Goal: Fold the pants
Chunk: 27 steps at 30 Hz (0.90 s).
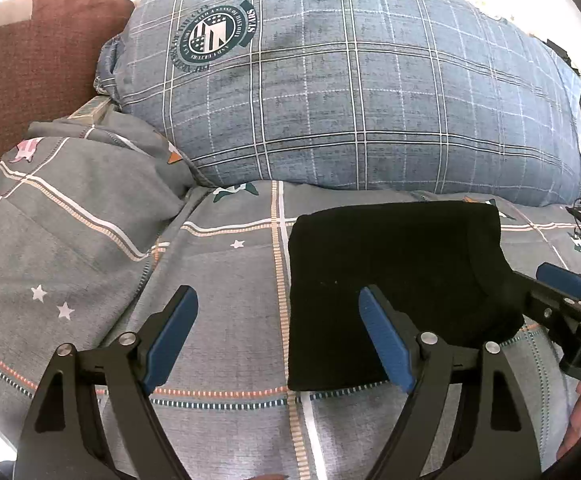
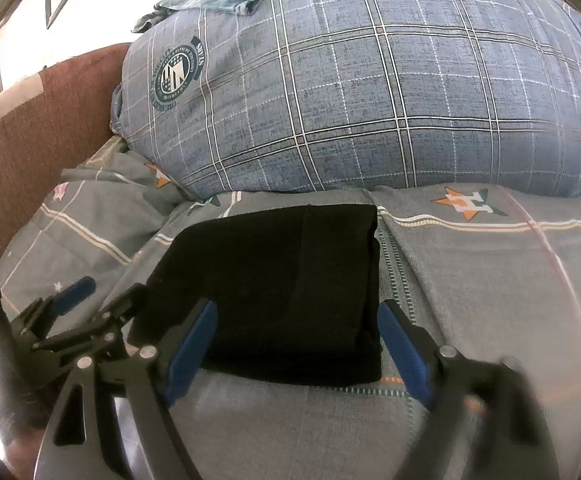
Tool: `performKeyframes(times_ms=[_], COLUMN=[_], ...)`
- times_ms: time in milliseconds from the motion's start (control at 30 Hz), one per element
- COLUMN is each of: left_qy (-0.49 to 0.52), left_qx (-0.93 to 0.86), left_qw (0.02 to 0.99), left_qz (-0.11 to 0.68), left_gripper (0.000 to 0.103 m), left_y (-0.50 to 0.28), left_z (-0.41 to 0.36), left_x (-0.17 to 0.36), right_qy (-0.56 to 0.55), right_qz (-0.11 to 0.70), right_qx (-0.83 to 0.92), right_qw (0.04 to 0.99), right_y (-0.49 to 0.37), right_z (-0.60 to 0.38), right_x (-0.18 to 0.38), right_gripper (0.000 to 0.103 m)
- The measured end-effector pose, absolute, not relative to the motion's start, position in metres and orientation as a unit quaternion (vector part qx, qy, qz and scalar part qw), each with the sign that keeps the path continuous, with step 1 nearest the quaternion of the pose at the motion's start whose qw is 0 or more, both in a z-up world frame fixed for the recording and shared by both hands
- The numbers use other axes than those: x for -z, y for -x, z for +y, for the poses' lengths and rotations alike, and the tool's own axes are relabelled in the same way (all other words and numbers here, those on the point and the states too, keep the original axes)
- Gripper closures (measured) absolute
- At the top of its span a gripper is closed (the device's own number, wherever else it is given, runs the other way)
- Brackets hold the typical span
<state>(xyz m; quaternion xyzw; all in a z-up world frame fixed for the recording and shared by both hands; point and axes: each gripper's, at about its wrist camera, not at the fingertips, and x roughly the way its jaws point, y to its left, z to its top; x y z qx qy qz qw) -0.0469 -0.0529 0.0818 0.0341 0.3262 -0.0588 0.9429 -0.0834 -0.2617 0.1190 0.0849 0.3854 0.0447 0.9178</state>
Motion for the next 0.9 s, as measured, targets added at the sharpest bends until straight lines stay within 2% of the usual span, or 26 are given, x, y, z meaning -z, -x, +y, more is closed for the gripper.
performKeyframes(times_ms=[900], left_qy=[-0.030], left_qx=[0.058], left_qw=[0.943], left_qz=[0.327], left_gripper=[0.019], left_y=[0.0495], left_z=[-0.0528], left_x=[-0.0810], right_qy=[-0.075], right_qz=[0.381], right_qx=[-0.042], right_qw=[0.921], right_y=[0.0894], right_z=[-0.2577], right_x=[-0.1171], right_gripper=[0.020])
